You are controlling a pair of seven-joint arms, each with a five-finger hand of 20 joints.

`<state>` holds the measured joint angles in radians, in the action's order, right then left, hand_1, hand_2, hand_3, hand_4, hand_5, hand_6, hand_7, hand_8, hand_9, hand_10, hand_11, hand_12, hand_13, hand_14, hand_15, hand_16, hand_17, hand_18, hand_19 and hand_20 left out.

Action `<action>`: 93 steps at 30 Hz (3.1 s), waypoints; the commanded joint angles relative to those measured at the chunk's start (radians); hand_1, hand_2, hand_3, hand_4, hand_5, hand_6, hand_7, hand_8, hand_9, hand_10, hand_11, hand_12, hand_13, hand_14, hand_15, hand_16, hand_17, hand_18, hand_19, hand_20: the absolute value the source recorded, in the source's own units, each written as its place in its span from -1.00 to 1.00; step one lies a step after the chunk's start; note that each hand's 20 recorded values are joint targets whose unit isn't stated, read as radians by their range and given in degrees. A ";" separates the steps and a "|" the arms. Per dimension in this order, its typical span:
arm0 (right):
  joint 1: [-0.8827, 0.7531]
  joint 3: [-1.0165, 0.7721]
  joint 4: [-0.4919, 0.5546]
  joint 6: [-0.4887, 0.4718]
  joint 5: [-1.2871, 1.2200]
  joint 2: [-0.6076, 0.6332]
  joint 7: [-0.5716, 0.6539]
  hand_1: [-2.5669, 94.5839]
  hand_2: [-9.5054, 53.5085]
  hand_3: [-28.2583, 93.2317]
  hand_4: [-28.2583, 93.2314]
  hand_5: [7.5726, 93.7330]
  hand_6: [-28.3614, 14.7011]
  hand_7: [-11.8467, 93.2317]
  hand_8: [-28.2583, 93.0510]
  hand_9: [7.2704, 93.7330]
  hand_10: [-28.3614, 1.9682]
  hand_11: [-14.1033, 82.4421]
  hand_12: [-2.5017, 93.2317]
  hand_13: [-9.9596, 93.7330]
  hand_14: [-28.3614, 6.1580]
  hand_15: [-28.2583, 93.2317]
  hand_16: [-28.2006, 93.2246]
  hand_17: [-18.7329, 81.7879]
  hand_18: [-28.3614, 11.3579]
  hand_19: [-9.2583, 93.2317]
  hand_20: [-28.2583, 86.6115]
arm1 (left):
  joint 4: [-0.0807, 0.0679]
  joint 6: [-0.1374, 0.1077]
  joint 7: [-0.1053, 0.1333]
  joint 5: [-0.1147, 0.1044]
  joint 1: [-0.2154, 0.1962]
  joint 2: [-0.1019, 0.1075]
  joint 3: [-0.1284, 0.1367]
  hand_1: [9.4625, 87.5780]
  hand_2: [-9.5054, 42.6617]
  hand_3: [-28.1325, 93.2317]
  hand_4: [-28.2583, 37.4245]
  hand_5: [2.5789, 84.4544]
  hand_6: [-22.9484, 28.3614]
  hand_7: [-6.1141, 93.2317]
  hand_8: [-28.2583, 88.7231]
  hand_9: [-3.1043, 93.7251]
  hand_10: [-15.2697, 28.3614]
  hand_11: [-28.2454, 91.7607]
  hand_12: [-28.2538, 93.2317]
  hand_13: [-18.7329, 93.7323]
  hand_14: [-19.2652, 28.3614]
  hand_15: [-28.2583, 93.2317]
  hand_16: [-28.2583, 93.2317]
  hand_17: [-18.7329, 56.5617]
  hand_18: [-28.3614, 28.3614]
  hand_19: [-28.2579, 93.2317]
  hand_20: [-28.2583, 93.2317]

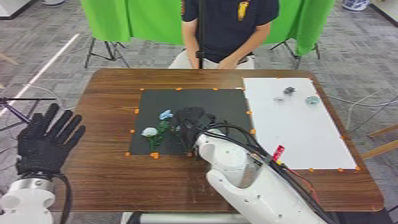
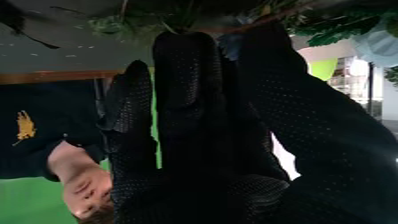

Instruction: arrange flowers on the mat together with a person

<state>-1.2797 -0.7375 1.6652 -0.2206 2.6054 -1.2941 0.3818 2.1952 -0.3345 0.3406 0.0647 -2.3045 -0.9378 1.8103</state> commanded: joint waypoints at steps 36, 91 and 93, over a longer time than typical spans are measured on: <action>-0.006 -0.022 0.025 0.058 0.000 0.003 -0.027 0.11 -1.00 0.60 -1.00 0.07 0.23 0.25 -0.76 0.12 -0.10 0.12 -0.46 0.31 0.05 0.53 -0.10 0.07 -0.56 0.79 0.10 | 0.003 0.013 0.000 -0.029 -0.019 -0.015 -0.004 -0.46 -0.27 0.65 -1.00 -0.02 0.14 -0.70 -0.67 -0.11 0.33 -0.24 -0.38 -0.11 0.43 -0.10 -0.60 -0.58 0.48 -0.07 -0.31; -0.676 -1.007 0.404 0.374 -1.282 0.159 -0.284 -0.45 -0.49 0.83 -0.88 -0.07 0.00 -0.39 -0.75 -0.24 -0.43 -0.45 -0.61 -0.19 -0.27 -0.09 -0.33 -0.35 -0.43 0.06 -0.28 | 0.011 0.034 0.036 -0.029 -0.053 -0.037 0.029 -0.51 -0.22 0.65 -1.00 -0.01 0.15 -0.71 -0.67 -0.10 0.35 -0.25 -0.38 -0.11 0.41 -0.09 -0.61 -0.58 0.48 -0.07 -0.31; -0.700 -1.024 0.412 0.394 -1.278 0.155 -0.286 -0.46 -0.52 0.83 -0.89 -0.12 -0.01 -0.39 -0.75 -0.30 -0.43 -0.47 -0.62 -0.24 -0.27 -0.12 -0.34 -0.36 -0.40 0.04 -0.29 | 0.014 0.035 0.045 -0.032 -0.059 -0.037 0.030 -0.51 -0.22 0.66 -1.00 -0.01 0.15 -0.71 -0.66 -0.10 0.35 -0.25 -0.38 -0.11 0.41 -0.10 -0.61 -0.58 0.48 -0.07 -0.31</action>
<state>-1.8603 -1.7203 2.0498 0.0817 1.2926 -1.1406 0.1162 2.2086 -0.3133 0.3786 0.0296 -2.3548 -0.9659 1.8374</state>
